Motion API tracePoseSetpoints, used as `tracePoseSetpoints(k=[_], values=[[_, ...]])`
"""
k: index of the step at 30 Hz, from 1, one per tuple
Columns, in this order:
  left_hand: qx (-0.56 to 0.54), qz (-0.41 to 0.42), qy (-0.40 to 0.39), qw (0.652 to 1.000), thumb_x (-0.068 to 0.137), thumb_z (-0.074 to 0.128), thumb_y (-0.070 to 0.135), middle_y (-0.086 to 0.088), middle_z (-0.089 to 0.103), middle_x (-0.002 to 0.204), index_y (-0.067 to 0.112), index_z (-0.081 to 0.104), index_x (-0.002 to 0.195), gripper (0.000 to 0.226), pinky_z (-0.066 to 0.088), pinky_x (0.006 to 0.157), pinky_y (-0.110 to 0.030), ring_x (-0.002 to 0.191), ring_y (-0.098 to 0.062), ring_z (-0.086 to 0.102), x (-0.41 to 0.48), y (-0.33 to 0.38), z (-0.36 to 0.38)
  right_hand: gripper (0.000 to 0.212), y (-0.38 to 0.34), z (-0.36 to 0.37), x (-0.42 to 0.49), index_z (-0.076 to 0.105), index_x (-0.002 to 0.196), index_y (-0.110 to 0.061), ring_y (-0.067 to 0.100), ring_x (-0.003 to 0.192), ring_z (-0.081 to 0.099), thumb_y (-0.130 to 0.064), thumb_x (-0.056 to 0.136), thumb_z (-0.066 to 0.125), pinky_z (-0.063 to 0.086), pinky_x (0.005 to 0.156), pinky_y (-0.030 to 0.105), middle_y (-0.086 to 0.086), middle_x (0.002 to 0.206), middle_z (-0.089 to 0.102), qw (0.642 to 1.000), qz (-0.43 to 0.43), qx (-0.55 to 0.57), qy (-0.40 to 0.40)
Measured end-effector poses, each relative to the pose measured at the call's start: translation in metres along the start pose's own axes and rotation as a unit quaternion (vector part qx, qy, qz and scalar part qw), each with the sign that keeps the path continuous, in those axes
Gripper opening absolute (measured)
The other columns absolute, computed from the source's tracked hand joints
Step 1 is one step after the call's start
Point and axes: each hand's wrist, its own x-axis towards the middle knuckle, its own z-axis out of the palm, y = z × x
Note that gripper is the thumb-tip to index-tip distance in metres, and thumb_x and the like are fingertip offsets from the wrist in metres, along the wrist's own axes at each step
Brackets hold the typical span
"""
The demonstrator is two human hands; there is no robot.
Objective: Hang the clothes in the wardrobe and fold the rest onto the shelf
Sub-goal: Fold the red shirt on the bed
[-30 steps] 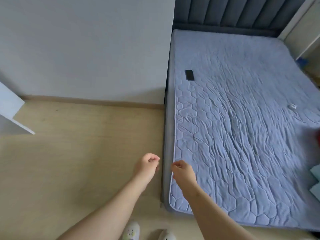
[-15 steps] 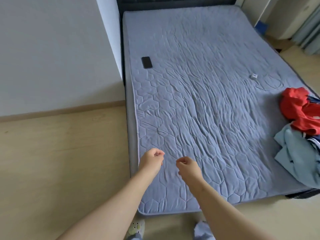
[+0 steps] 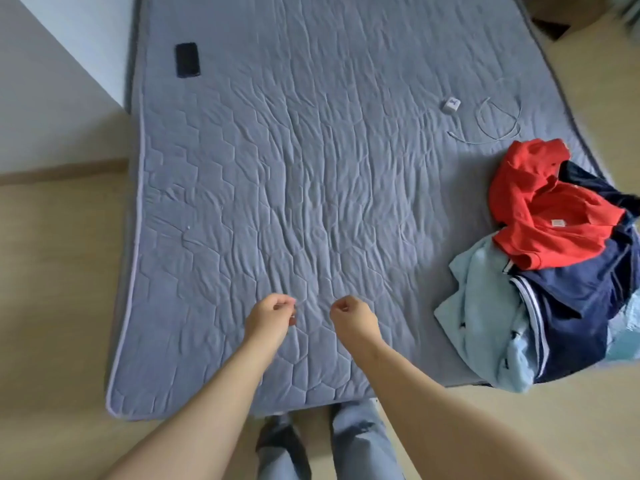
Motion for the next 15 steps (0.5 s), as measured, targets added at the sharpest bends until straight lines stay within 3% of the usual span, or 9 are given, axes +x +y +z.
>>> tracePoseSetpoints(k=[5, 10, 15], values=[[0.014, 0.003, -0.035, 0.999, 0.091, 0.05, 0.01, 0.001, 0.059, 0.066, 0.022, 0.058, 0.074, 0.022, 0.041, 0.072, -0.029, 0.069, -0.02, 0.057, -0.006, 0.027, 0.079, 0.015, 0.034, -0.069, 0.025, 0.052, 0.08, -0.019, 0.009, 0.059, 0.046, -0.017, 0.087, 0.039, 0.033, 0.045, 0.021, -0.003, 0.072, 0.053, 0.999, 0.015, -0.04, 0.018], [0.038, 0.003, -0.046, 0.998, 0.089, 0.048, 0.006, -0.001, 0.06, 0.077, 0.022, 0.057, 0.075, 0.023, 0.039, 0.059, -0.024, 0.068, -0.017, 0.057, -0.009, 0.045, 0.144, 0.018, 0.076, -0.132, 0.059, 0.046, 0.072, -0.021, 0.01, 0.053, 0.042, -0.017, 0.088, 0.039, 0.03, 0.036, 0.018, -0.003, 0.067, 0.049, 0.997, 0.04, -0.065, 0.027], [0.042, -0.025, -0.015, 0.999, 0.089, 0.046, 0.006, 0.003, 0.059, 0.074, 0.019, 0.06, 0.081, 0.02, 0.039, 0.055, -0.02, 0.064, -0.012, 0.056, -0.01, 0.055, 0.216, 0.017, 0.115, -0.19, 0.096, 0.056, 0.091, -0.013, 0.016, 0.068, 0.049, -0.015, 0.087, 0.04, 0.036, 0.054, 0.025, 0.001, 0.079, 0.057, 0.995, 0.039, -0.091, -0.004]])
